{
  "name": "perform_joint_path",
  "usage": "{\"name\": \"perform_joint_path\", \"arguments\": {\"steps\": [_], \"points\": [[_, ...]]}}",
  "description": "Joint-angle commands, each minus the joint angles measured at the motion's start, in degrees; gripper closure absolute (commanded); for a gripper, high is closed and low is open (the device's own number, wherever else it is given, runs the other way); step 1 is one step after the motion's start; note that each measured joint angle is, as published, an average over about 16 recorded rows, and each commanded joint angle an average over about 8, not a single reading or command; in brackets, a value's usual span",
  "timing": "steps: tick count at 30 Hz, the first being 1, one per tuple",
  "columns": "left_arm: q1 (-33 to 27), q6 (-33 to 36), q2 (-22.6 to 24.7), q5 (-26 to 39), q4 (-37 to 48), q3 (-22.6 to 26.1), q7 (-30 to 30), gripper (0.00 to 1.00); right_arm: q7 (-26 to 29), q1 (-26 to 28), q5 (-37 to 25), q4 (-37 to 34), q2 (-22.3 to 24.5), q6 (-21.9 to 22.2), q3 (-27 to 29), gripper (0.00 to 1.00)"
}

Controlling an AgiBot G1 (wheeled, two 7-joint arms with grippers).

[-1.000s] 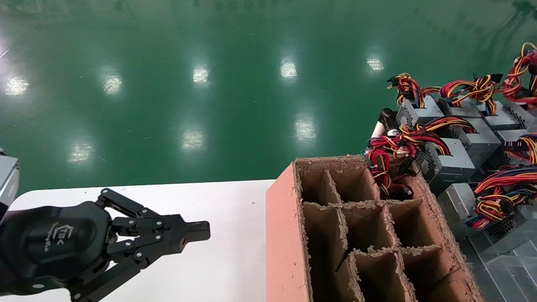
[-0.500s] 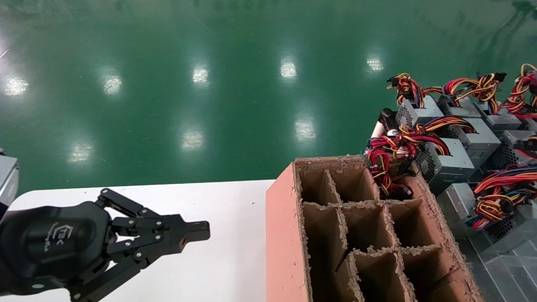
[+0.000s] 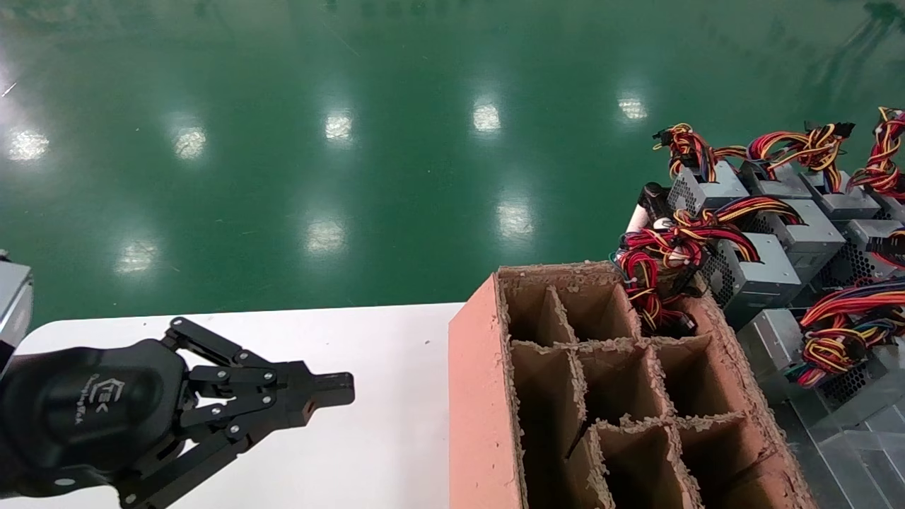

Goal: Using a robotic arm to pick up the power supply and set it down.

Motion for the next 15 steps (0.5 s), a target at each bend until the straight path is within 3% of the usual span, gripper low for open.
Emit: {"name": "perform_joint_path", "arguments": {"steps": [1,15], "points": [[0.0,0.0,0.0,0.0,0.0,0.0,0.0,1.0,0.2,0.3,0.1,0.1,0.2,-0.6,0.0,0.0],[0.0,0.0,0.0,0.0,0.0,0.0,0.0,0.97,0.3,0.7,2.5,3.2,1.4,-4.6,0.9,0.0]]}}
